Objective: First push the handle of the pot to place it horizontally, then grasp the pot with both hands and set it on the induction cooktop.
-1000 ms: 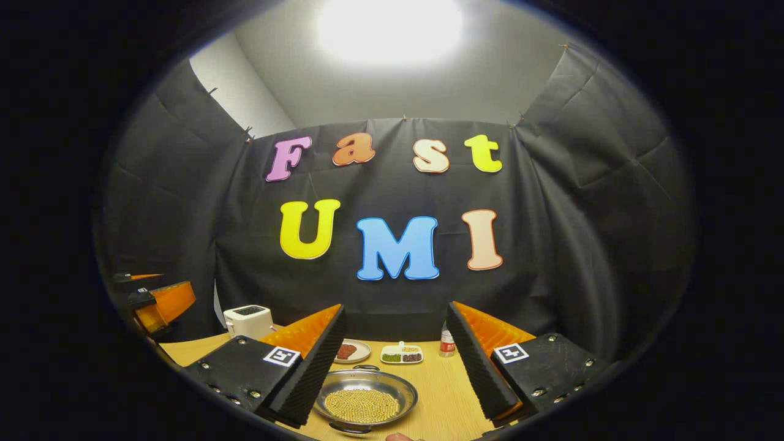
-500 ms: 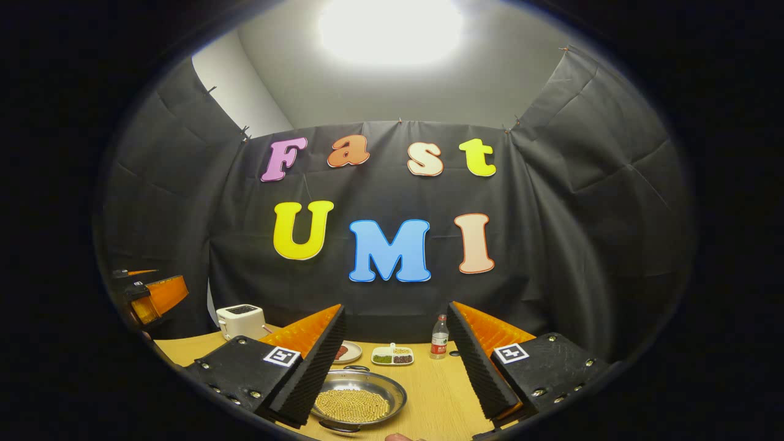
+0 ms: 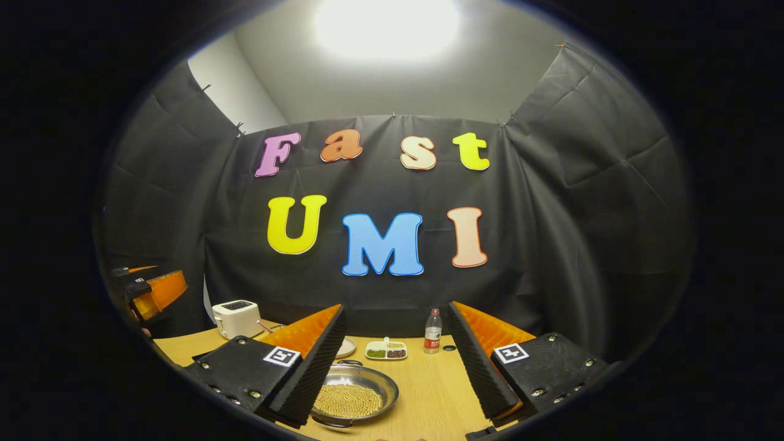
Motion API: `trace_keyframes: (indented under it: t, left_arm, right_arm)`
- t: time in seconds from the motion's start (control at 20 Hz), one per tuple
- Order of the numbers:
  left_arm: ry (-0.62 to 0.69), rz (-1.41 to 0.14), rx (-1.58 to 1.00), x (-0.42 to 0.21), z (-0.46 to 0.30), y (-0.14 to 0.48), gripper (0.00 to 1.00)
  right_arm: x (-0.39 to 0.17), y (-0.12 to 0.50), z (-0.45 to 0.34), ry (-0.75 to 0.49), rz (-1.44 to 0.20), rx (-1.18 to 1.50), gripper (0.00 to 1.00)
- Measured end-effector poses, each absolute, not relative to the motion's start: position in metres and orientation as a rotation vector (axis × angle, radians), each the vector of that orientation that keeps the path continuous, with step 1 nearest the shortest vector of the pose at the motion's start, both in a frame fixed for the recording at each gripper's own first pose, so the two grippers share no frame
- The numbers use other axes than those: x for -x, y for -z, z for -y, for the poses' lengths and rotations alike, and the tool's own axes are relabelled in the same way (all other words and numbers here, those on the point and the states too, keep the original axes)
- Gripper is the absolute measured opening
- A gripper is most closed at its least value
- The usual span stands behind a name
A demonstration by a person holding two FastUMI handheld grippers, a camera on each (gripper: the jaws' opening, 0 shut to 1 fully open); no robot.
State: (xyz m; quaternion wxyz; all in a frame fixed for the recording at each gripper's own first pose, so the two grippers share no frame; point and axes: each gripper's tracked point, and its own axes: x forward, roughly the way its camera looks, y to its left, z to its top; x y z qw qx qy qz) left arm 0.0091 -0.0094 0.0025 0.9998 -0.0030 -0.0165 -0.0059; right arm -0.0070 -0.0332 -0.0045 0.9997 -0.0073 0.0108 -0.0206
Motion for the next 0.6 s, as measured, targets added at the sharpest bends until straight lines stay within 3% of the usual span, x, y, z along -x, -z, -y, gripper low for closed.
trace_keyframes:
  t: [0.15, 0.3, 0.4, 0.45, 0.5, 0.6]
  left_arm:
    - [0.016, 0.033, 0.002, -0.008, 0.017, -0.004, 0.94]
    - [0.023, 0.033, -0.005, -0.006, 0.023, -0.004, 0.96]
    - [0.025, 0.031, -0.01, -0.005, 0.025, -0.005, 0.96]
    - [0.025, 0.03, -0.012, -0.004, 0.027, -0.004, 0.96]
    - [0.026, 0.03, -0.013, -0.004, 0.028, -0.005, 0.95]
    - [0.03, 0.028, -0.012, -0.004, 0.032, -0.004, 0.96]
  right_arm:
    - [0.007, 0.007, 0.033, 0.029, -0.034, 0.018, 0.96]
    - [0.006, 0.01, 0.035, 0.025, -0.044, 0.005, 0.81]
    - [0.008, 0.009, 0.038, 0.033, -0.042, -0.013, 0.79]
    - [0.005, 0.009, 0.04, 0.034, -0.041, -0.018, 0.64]
    - [0.003, 0.009, 0.041, 0.034, -0.045, -0.018, 0.57]
    - [0.007, 0.014, 0.039, 0.025, -0.056, -0.013, 0.56]
